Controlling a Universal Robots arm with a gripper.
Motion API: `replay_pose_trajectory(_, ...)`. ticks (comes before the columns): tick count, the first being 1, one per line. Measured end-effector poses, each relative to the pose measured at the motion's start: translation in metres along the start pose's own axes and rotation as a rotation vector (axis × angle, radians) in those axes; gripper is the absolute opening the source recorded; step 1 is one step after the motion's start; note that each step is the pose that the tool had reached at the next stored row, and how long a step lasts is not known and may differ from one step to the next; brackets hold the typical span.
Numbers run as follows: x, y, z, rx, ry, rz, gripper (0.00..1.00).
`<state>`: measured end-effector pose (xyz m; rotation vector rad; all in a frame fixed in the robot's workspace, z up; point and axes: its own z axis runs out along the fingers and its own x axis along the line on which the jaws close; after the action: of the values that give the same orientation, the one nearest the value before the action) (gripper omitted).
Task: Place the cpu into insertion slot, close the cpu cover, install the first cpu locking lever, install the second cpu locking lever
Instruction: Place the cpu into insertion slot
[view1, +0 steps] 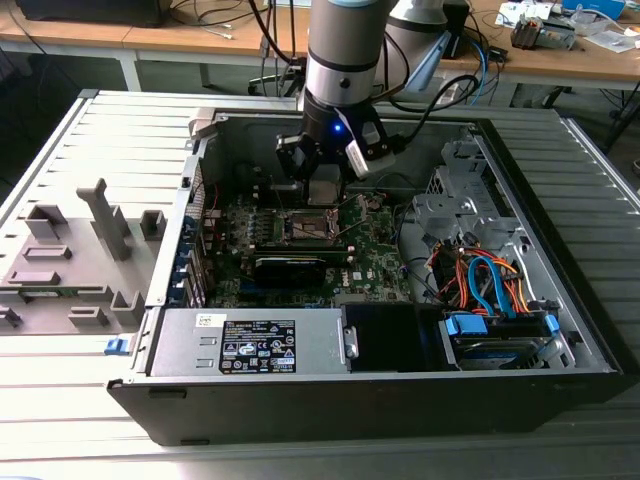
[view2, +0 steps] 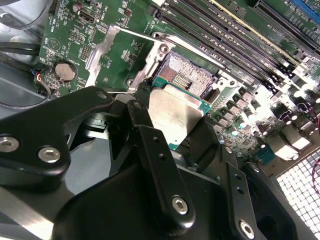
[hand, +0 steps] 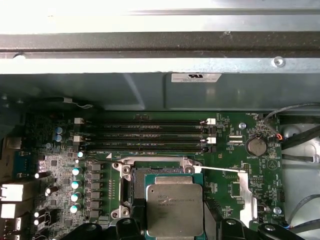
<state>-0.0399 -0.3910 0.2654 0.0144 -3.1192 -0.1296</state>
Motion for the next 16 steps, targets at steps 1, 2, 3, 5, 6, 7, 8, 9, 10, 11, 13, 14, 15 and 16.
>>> replay_pose_trajectory(1,0.0,0.0,0.0002,0.0001,0.0,0.0,0.55)
replay_pose_trajectory(2,0.0,0.0,0.0003,0.0003,0.0,0.0,0.55)
replay_pose_trajectory(3,0.0,-0.0001,0.0006,0.0005,0.0,0.0,0.55)
replay_pose_trajectory(5,0.0,-0.0001,0.0009,0.001,0.0,0.0,0.55)
replay_pose_trajectory(6,0.0,-0.0001,0.0011,0.0011,0.0,0.0,0.55)
replay_pose_trajectory(7,0.0,-0.0001,0.0013,0.0014,0.0,0.0,0.55)
replay_pose_trajectory(8,0.0,-0.0001,0.0014,0.0017,0.0,0.0,0.55)
replay_pose_trajectory(9,0.0,-0.0001,0.0016,0.0019,0.0,0.0,0.55)
replay_pose_trajectory(10,0.0,-0.0001,0.0017,0.002,0.0,0.0,0.55)
replay_pose_trajectory(11,0.0,-0.0002,0.0019,0.0021,0.0,0.0,0.55)
replay_pose_trajectory(13,0.0,-0.0002,0.0023,0.0025,0.0,0.0,0.55)
replay_pose_trajectory(14,0.0,-0.0002,0.0024,0.0026,0.0,0.0,0.55)
replay_pose_trajectory(15,0.0001,-0.0002,0.0026,0.0028,0.0,0.0,0.55)
replay_pose_trajectory(16,0.0001,-0.0002,0.0029,0.0031,0.0,0.0,0.55)
